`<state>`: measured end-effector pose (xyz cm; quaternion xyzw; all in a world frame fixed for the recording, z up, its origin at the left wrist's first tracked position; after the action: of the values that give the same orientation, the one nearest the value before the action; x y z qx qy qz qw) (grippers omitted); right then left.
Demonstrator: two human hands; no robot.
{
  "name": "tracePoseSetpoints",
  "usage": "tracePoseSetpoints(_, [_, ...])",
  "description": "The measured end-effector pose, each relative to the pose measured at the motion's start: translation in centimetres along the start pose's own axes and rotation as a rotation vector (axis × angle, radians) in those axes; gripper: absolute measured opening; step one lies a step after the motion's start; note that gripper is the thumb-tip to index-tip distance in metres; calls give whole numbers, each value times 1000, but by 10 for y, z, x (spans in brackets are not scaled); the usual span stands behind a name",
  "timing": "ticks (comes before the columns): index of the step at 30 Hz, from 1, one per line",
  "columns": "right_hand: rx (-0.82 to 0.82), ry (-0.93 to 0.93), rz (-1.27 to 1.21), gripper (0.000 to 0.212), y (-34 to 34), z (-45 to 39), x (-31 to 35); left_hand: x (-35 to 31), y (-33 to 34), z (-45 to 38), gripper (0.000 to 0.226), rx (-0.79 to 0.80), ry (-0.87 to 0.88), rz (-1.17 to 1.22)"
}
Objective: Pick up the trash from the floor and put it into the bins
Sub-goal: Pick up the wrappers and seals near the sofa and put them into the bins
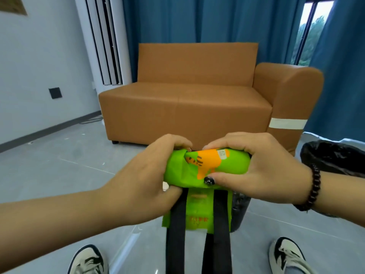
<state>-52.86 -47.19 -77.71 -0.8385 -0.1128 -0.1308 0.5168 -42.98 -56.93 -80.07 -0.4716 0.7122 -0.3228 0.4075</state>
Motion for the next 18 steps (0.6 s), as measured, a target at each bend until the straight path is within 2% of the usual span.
tracePoseSetpoints(2, [-27, -64, 108, 41, -5, 3, 6, 10, 12, 2, 65, 28, -62, 272])
tracePoseSetpoints(4, [-73, -115, 160, 40, -12, 7, 11, 19, 28, 3, 80, 133, -139, 618])
tracePoseSetpoints(7, [-115, -209, 264, 39, -17, 10, 23, 23, 38, 4, 85, 180, -213, 958])
tracePoseSetpoints(13, [-167, -433, 603, 29, -5, 16, 43, 36, 55, 1, 88, 161, -401, 1302])
tracePoseSetpoints(16, [-177, -493, 717, 25, 2, 16, 44, 40, 51, -2, 80, 126, -412, 1272])
tracePoseSetpoints(18, [-156, -467, 721, 29, 4, 13, 40, 42, 43, -5, 71, 81, -404, 1222])
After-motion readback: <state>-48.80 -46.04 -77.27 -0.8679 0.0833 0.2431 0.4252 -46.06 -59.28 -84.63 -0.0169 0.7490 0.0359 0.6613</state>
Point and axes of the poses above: each hand's wrist, its own z-axis away from the middle knuckle, its own y-axis out of the palm, x = y × z, the point moved 9 cm from there along -z, towards the middle knuckle, and after that the axes turned 9 degrees about x, right-handed, at the moved point
